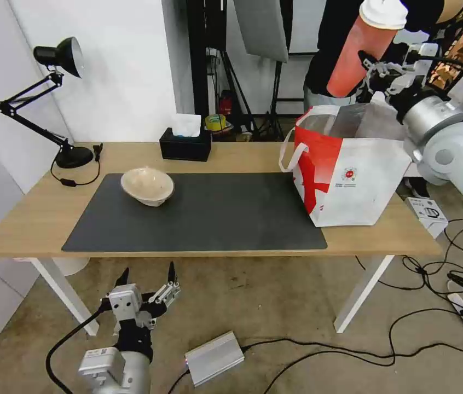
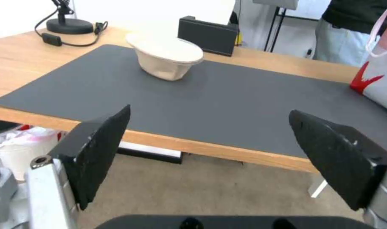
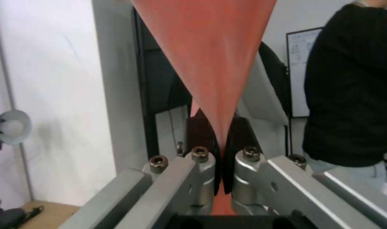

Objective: Pick up the trash from the table and place it into the takeout bag.

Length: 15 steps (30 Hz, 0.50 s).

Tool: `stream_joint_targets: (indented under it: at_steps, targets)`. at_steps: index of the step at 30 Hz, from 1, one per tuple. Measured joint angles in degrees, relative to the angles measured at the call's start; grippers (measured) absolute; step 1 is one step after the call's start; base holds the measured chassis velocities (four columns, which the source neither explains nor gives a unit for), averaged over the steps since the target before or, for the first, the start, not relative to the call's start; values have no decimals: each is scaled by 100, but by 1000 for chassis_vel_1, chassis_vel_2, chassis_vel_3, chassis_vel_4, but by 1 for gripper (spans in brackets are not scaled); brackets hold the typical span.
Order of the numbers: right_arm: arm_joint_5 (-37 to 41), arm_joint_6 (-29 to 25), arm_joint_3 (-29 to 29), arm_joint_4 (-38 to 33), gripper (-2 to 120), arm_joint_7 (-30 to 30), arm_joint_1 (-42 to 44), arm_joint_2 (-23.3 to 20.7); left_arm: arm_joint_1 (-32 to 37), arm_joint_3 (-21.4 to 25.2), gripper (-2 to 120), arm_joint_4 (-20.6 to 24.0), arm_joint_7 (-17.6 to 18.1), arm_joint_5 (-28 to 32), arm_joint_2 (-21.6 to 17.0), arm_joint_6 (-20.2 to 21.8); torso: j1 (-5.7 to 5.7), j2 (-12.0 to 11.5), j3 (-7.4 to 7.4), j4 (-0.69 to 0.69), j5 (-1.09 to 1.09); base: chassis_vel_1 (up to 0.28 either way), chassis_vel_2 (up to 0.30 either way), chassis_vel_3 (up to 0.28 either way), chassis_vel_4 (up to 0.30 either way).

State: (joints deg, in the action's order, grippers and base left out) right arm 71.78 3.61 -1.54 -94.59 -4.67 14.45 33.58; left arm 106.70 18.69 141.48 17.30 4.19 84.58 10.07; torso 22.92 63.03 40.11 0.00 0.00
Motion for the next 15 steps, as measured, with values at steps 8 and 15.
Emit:
stream_joint_targets:
  at_steps: [8, 15]
  targets:
    - [-141, -78, 44, 318, 0, 63, 181, 19, 0, 2, 100, 2, 13, 8, -6, -5, 0, 0, 0, 0, 0, 0, 0, 0, 0]
    - [-206, -91, 136, 616, 0, 131, 408, 170, 11, -2, 100, 11, 23, 10, -26, -21, 0, 0, 0, 0, 0, 0, 0, 0, 0]
